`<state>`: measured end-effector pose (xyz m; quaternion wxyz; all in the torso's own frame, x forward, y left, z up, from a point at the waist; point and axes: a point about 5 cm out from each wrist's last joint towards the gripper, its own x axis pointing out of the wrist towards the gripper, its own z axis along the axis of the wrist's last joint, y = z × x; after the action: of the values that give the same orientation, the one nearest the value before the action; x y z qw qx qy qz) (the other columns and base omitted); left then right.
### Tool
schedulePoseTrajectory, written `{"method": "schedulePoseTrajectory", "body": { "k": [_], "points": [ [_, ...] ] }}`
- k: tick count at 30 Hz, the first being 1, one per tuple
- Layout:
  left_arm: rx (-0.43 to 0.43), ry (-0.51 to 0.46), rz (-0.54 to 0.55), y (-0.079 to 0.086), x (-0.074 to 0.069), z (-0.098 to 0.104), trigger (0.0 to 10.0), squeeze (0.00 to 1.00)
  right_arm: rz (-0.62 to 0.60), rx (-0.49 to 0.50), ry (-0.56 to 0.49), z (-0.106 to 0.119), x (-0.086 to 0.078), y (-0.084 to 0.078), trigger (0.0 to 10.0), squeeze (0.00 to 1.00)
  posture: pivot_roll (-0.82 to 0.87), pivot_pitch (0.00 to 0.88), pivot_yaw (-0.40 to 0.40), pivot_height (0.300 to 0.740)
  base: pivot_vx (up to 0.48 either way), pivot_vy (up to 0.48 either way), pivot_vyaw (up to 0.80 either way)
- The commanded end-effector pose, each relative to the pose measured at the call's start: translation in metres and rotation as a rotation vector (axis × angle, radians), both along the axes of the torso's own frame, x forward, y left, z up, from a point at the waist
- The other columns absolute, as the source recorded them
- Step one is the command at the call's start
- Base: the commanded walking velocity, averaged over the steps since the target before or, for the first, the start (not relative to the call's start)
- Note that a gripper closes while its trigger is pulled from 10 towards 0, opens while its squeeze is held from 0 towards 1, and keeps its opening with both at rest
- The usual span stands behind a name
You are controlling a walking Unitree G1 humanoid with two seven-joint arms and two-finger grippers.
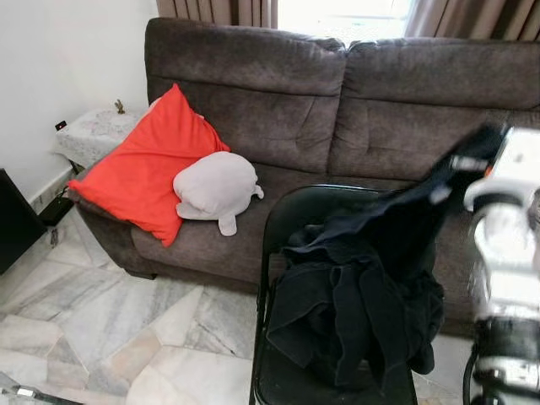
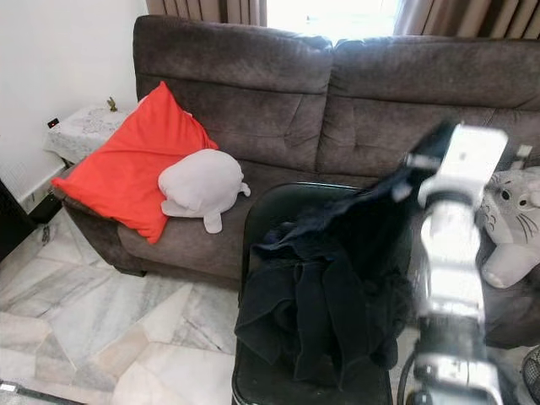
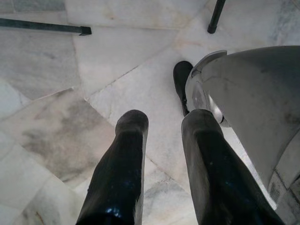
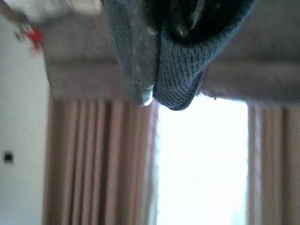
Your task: Hang hanger
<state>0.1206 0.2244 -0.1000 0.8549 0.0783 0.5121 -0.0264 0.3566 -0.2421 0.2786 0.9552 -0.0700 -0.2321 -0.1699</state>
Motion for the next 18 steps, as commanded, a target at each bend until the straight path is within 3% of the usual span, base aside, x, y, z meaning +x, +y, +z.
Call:
{"method": "schedulePoseTrajectory", "body": {
  "k": [1, 3, 8, 9, 10, 11, 12, 18],
  "points": [
    [0.029, 0.025, -0.023, 0.004, -0.003, 0.000, 10.0, 0.00, 0.073, -0.067, -0.117, 0.029, -0.004, 0.019, 0.0, 0.00, -0.01, 0.007, 0.033, 0.740, 0.000, 0.000, 0.00],
    [0.033, 0.027, -0.022, 0.005, -0.004, -0.001, 10.0, 0.00, 0.115, -0.054, -0.100, 0.029, -0.003, 0.030, 0.0, 0.00, -0.01, 0.010, 0.032, 0.740, 0.000, 0.000, 0.00],
    [0.033, 0.027, -0.020, 0.004, -0.004, -0.001, 10.0, 0.00, 0.141, -0.005, -0.020, 0.010, -0.002, 0.037, 0.0, 0.00, -0.01, 0.014, 0.032, 0.740, 0.000, 0.000, 0.00],
    [0.032, 0.028, -0.020, 0.004, -0.004, -0.001, 10.0, 0.00, 0.172, 0.023, 0.116, -0.021, -0.001, 0.044, 2.1, 0.00, -0.01, 0.016, 0.030, 0.740, 0.000, 0.000, 0.00],
    [0.031, 0.029, -0.020, 0.004, -0.005, -0.001, 10.0, 0.00, 0.175, 0.059, 0.173, -0.033, -0.001, 0.044, 8.2, 0.00, -0.01, 0.016, 0.029, 0.740, 0.000, 0.000, 0.00],
    [0.031, 0.030, -0.020, 0.004, -0.005, -0.001, 10.0, 0.00, 0.173, 0.084, 0.205, -0.040, -0.002, 0.044, 8.2, 0.00, -0.01, 0.016, 0.029, 0.740, 0.000, 0.000, 0.00],
    [0.030, 0.032, -0.021, 0.004, -0.005, -0.001, 10.0, 0.00, 0.189, 0.183, 0.211, -0.049, -0.004, 0.043, 10.0, 0.00, 0.00, 0.016, 0.028, 0.740, 0.000, 0.000, 0.00],
    [0.033, 0.038, -0.022, 0.004, -0.006, -0.002, 10.0, 0.00, 0.193, 0.210, 0.261, -0.067, -0.013, 0.038, 10.0, 0.00, 0.00, 0.010, 0.022, 0.740, 0.000, 0.000, 0.00]
  ]
}}
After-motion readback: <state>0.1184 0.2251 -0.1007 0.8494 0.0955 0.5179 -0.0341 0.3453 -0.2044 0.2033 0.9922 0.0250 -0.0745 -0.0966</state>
